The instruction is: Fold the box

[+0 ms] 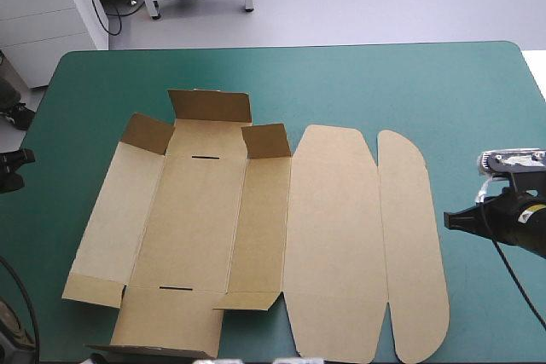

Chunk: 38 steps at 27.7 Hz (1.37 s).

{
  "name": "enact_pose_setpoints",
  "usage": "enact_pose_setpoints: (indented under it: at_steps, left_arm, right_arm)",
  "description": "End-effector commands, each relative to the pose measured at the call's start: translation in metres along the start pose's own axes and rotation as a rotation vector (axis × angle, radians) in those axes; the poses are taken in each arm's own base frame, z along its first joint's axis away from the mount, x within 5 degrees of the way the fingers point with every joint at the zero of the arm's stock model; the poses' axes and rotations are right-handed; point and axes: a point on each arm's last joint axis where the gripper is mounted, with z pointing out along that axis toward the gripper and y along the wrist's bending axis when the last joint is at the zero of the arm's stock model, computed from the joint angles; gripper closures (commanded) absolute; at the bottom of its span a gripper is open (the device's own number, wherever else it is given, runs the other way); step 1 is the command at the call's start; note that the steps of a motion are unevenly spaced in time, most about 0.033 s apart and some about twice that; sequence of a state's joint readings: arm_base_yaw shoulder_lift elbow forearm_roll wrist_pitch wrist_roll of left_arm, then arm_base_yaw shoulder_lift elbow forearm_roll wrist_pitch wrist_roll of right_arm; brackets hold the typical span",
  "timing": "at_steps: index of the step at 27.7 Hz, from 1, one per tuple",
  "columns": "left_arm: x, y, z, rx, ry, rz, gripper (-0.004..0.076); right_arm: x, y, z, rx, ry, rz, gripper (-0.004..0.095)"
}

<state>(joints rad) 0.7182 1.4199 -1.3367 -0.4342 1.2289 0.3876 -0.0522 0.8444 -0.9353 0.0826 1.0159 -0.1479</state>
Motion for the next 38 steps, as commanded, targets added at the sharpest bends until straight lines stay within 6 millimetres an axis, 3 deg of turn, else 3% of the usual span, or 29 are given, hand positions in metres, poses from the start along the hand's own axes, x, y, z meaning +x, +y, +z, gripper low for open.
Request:
enact_pose_setpoints:
  at_steps: [1, 9, 11, 15, 19, 21, 29, 38]
  left_arm:
    - [0.001, -0.013, -0.02, 0.054, -0.024, 0.017, 0.0731]
    - [0.001, -0.013, -0.02, 0.054, -0.025, 0.019, 0.0722]
    - [0.001, -0.013, -0.02, 0.052, -0.024, 0.019, 0.0687]
    - [0.001, -0.013, -0.02, 0.054, -0.024, 0.019, 0.0517]
    - [0.0, -0.018, -0.015, 0.071, -0.014, 0.05, 0.0254]
    - [0.0, -0.022, -0.013, 0.078, -0.005, 0.057, 0.0194]
    - [0.01, -0.022, 0.006, 0.109, 0.064, 0.107, 0.0197]
    - [0.066, -0.012, 0.06, 0.225, 0.266, 0.226, 0.0197]
  right_arm:
    - [-0.01, -0.002, -0.006, 0.014, -0.075, -0.001, 0.0909]
    - [-0.011, -0.002, -0.002, 0.011, -0.063, -0.024, 0.0909]
    - [-0.011, -0.002, -0.001, 0.011, -0.059, -0.023, 0.0909]
    - [-0.012, -0.002, 0.0, 0.011, -0.06, -0.023, 0.0909]
    - [-0.012, -0.002, 0.001, 0.011, -0.055, -0.023, 0.0909]
    - [-0.012, -0.003, 0.002, 0.011, -0.047, -0.024, 0.0909]
    - [-0.011, -0.002, 0.002, 0.009, -0.044, -0.022, 0.0909]
    - [-0.011, -0.002, 0.002, 0.008, -0.037, -0.036, 0.0909]
